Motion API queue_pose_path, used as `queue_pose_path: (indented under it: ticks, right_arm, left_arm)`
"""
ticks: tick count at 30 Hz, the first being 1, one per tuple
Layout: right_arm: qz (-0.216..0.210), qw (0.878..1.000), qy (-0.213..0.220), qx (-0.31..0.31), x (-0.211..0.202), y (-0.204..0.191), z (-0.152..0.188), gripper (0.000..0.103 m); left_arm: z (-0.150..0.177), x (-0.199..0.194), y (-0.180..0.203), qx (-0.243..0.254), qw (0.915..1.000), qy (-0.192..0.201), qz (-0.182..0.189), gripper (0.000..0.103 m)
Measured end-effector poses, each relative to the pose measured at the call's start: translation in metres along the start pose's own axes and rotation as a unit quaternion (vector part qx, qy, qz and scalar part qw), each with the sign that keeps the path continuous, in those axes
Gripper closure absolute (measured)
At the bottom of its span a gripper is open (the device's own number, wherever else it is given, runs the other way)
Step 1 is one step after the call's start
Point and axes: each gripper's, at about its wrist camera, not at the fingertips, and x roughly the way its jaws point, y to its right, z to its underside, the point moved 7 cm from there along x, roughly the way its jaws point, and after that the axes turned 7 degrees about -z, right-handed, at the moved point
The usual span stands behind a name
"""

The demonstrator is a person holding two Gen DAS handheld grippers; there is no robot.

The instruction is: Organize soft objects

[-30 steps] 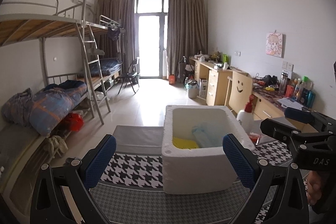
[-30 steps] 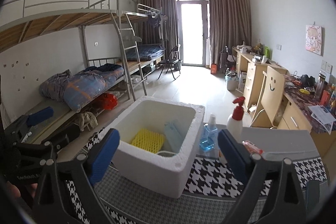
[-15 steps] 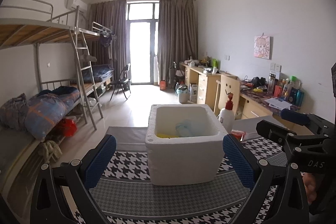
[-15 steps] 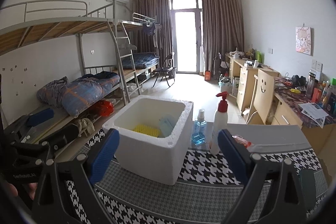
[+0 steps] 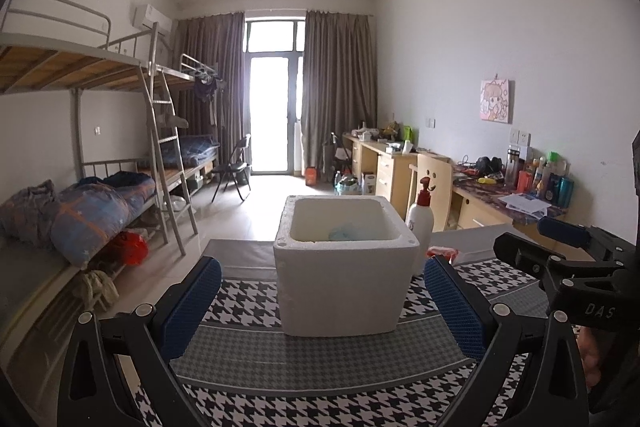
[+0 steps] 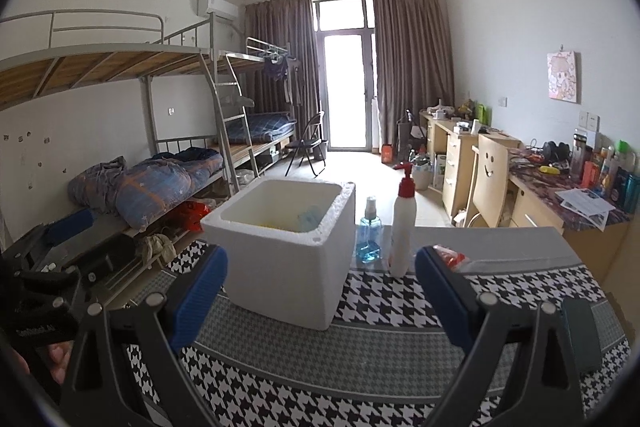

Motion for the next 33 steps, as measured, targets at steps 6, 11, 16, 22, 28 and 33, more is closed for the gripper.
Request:
queue_pose_path:
  ticks: [6,11,16,22,28,33]
  right_arm:
    - [0.004,1.0,0.018,-0.002,-0.016,-0.002,0.007,0.006]
    - [0.008,0.999,0.032,-0.006,-0.025,-0.004,0.013,0.006]
    - [0.004,0.999,0.039,-0.004,-0.031,-0.005,0.023,0.005]
    - [0.013,0.999,0.042,-0.011,-0.035,-0.008,0.034,0.003]
    - [0.016,0.999,0.05,-0.002,-0.038,-0.004,0.043,0.001]
    - [0.012,0.999,0.047,0.003,-0.042,-0.003,0.05,0.001]
  left_arm:
    - [0.007,-0.012,0.004,0.004,0.9999,0.012,0.009,0.001]
    - [0.014,-0.019,0.004,-0.003,0.9997,0.017,0.014,0.001]
    - [0.02,-0.024,0.005,-0.008,0.9995,0.027,0.015,0.001]
    - [0.025,-0.027,0.004,-0.013,0.9994,0.031,0.008,0.001]
    - [0.031,-0.03,0.005,-0.011,0.9994,0.032,0.003,0.001]
    - [0.037,-0.034,0.006,-0.011,0.9994,0.032,0.0,0.001]
